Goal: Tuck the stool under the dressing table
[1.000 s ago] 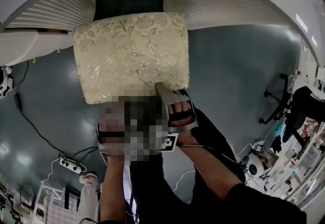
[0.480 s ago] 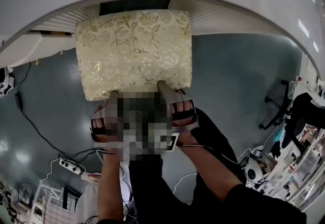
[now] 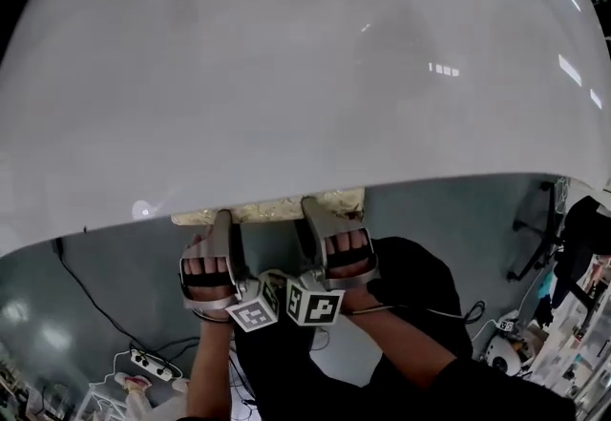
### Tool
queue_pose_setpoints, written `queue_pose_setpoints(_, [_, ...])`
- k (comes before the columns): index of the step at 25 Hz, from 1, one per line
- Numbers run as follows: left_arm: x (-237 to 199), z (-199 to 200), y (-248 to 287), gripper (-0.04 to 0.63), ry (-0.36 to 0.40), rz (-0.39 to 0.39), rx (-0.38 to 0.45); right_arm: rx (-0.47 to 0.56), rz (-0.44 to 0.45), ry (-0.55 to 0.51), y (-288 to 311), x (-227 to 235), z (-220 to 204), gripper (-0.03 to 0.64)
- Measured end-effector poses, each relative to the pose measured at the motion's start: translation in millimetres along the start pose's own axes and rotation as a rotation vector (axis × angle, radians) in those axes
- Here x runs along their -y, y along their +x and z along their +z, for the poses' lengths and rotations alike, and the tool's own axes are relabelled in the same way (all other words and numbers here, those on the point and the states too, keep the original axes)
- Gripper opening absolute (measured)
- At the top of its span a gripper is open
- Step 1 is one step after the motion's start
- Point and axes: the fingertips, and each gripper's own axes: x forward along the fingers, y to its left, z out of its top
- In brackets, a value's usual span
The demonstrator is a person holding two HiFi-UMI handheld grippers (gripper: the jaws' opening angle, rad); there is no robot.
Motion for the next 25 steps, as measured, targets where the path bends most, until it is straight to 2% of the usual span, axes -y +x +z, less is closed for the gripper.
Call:
queue_pose_setpoints(5, [0.6,0.9,-0.5,0.213,-0.005,-0.062,0.012,0.027,0.038,-0.023,-1.0,-3.0,-0.5,0.229])
queue_pose_setpoints(9, [1.3,0.4,-1.5,0.213,-0.001,-0.075,0.018,0.036,0.013,-0.015,-1.5,-3.9,0.1,0.229])
queue_pose_setpoints(12, [-1.9,-1.7,0.2,0.213,0.021,-0.055,0.021,0.023,-0.006,-0.002,-0.4,-4.5,1.2,0.229])
queue_pose_setpoints(15, [-2.0,-1.0,3.9,0.213,0.024,-0.087,0.004,-0.007,0.0,0.0,2.8,-0.1,-0.6,0.229])
queue_pose_setpoints(18, [-3.3,-6.1,5.6,0.213,0.032,-0.086,0.003,-0.033,0.012,-0.001,6.8,-3.3,3.9,0.229])
queue_pose_setpoints(25, [9.7,-7.4,3.7,0.213,0.015,-0.142,0.013,-0.046,0.007,0.002,6.4,-1.4,6.0,0.229])
